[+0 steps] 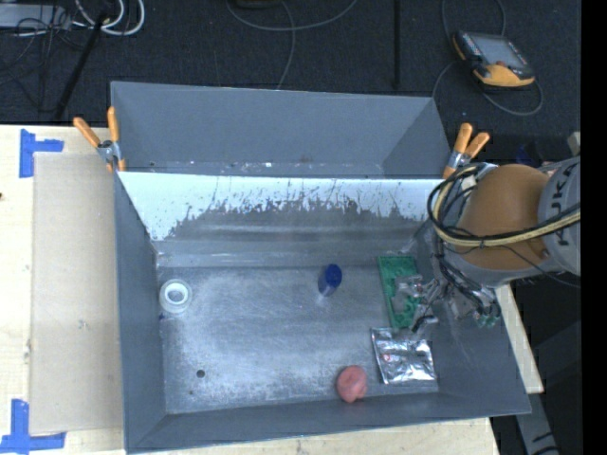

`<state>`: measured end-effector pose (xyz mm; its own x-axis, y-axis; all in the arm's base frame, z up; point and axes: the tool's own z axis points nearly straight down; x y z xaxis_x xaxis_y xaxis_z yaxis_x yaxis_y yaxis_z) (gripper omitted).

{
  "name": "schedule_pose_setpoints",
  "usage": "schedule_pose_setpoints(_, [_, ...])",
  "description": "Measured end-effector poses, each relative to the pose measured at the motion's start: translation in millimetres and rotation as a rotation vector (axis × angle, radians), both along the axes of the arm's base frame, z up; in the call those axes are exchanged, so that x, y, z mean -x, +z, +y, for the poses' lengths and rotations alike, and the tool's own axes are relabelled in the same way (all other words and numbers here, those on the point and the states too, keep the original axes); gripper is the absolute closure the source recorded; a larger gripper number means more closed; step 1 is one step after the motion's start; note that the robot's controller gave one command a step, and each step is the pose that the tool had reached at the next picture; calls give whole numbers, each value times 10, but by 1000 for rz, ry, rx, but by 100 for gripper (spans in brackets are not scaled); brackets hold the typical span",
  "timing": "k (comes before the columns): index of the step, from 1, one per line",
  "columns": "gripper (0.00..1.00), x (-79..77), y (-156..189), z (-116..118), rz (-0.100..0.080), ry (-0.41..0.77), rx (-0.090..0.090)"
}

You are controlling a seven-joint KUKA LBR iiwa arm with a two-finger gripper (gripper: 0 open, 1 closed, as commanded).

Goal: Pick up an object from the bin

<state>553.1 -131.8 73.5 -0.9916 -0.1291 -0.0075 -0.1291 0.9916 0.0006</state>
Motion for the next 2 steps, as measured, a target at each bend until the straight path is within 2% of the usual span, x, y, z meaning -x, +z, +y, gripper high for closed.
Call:
schedule_pose_setpoints(1, [100,-280,1197,4,-3,2,3])
schedule_pose_setpoints(2, [100,-70,2015,-257,-3,-15,5])
